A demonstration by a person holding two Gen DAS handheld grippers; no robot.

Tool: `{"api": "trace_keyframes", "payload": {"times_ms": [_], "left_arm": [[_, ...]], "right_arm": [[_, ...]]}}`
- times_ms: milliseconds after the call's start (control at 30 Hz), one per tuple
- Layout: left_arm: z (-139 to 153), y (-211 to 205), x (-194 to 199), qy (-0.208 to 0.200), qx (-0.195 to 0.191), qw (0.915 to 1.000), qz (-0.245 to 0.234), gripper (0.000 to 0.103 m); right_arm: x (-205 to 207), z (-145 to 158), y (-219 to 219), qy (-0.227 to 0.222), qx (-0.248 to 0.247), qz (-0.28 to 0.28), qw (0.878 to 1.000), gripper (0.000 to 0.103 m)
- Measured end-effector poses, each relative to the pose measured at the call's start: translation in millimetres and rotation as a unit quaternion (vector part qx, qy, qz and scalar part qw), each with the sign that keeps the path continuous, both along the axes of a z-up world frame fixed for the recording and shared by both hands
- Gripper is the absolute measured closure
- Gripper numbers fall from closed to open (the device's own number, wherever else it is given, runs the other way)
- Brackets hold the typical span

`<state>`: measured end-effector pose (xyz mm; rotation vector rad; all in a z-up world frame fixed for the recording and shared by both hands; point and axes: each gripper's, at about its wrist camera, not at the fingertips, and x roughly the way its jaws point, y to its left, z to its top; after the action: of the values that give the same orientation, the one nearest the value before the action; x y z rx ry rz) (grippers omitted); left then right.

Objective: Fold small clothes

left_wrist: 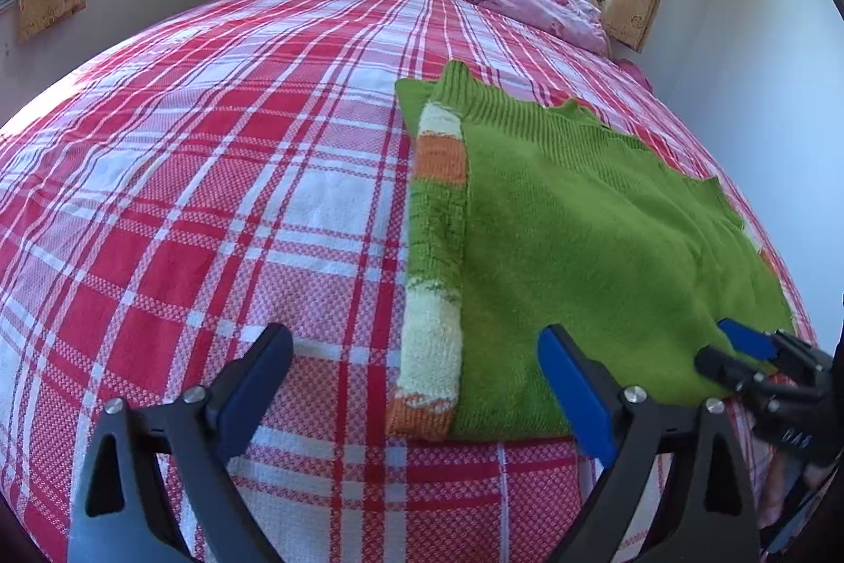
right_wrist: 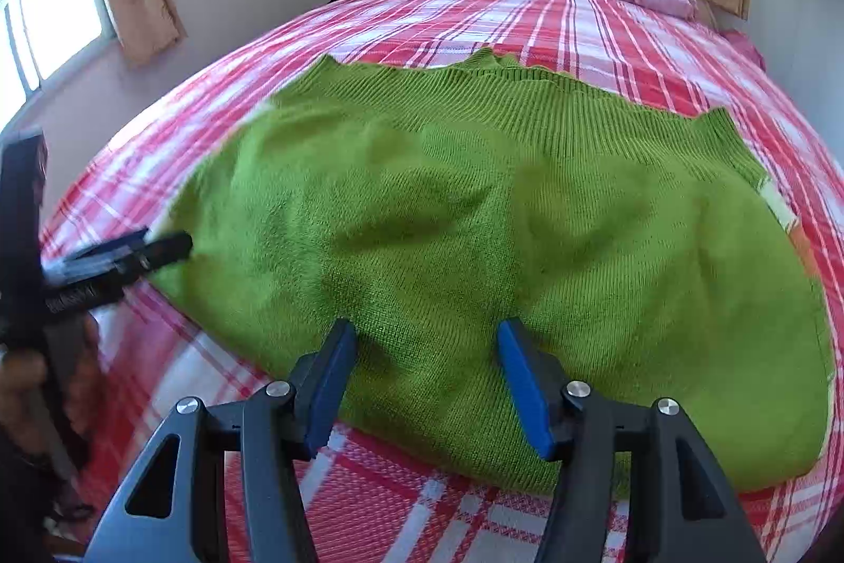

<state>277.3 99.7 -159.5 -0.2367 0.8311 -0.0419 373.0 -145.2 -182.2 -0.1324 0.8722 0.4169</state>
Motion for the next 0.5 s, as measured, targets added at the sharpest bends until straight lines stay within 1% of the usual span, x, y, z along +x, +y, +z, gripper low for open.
{"api": "trace_keyframes", "payload": {"times_ms": [133, 167, 233, 300, 367, 433, 500], "left_arm": [[-0.2, 0.5, -0.2, 0.0, -0.004, 1.0, -0.002, 0.005], [-0.3, 0.1, 0.1, 0.001, -0.003, 1.0, -0.002, 0.005], [-0.3, -0.7, -0.1, 0.001, -0.002, 1.0, -0.003, 0.004], [-0.3, 0.1, -0.4, 0.0, -0.004, 1.0, -0.003, 0.004], [-0.6, 1.5, -0.7, -0.001, -0.009, 1.0, -0.003, 0.004], [-0.8, 2.2, -0.7, -0.001, -0.012, 0.9999, -0.003, 0.004], [-0.8, 2.7, -1.5, -0.002, -0.015, 0.9999, -0.003, 0.004]], "right_arm": [[-5.9, 9.7, 2.3, 0.011, -0.022, -0.008, 1.0, 0.046], [-6.8, 15.2, 3.8, 0.006, -0.019, -0.012, 1.0, 0.046], [-9.3, 30.7, 13.5, -0.018, 0.003, -0.009, 1.0, 0.046], [-4.5, 35.3, 29.8, -0.027, 0.003, 0.004, 1.0, 0.046], [5.2, 27.8, 50.3, -0.016, -0.005, 0.017, 1.0, 0.046], [14.2, 11.5, 61.7, 0.002, -0.025, 0.017, 1.0, 0.045], [12.6, 3.3, 65.8, -0.014, -0.039, 0.016, 0.999, 0.044]]}}
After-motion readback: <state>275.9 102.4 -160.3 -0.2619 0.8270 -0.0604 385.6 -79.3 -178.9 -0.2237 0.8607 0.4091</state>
